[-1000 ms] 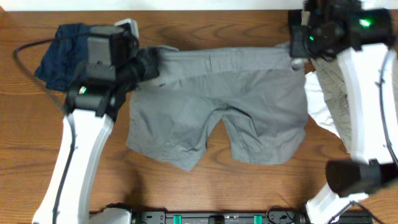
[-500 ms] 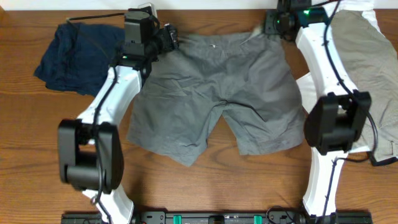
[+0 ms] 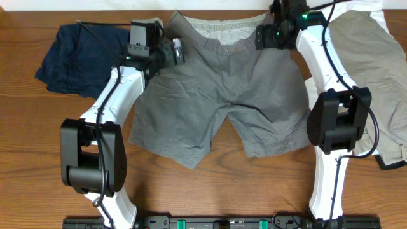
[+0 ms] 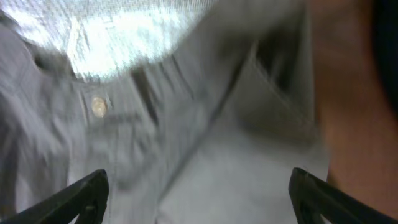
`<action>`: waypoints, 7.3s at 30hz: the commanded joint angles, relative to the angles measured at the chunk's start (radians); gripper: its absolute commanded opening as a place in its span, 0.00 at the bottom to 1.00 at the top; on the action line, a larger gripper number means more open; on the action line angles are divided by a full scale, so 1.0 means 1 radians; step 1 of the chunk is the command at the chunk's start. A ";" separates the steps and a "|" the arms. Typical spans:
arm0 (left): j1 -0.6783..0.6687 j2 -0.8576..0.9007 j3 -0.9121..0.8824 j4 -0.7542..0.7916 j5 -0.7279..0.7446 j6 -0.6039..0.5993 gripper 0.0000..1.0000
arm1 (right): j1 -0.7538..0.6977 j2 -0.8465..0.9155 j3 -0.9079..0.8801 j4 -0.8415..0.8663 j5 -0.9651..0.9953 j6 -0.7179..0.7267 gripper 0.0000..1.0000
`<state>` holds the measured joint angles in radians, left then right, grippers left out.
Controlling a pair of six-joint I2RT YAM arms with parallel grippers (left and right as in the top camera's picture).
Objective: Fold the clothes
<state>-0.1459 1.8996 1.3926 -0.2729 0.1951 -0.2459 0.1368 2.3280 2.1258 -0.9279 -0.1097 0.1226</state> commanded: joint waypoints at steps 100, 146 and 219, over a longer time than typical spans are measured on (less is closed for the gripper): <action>-0.019 0.610 0.721 -0.158 0.077 0.392 0.91 | -0.088 -0.325 -0.188 -0.181 -0.174 -0.138 0.76; 0.126 0.105 0.719 -0.924 -0.167 0.052 0.60 | 0.002 -0.217 -0.209 -0.249 -0.009 0.101 0.80; -0.028 0.457 0.712 -0.920 -0.072 0.812 0.72 | -0.147 -0.205 -0.153 -0.016 -0.261 -0.217 0.99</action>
<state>-0.1783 2.3505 2.1078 -1.1706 0.1207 0.5076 -0.0280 2.1170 1.9514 -0.9455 -0.3473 -0.0849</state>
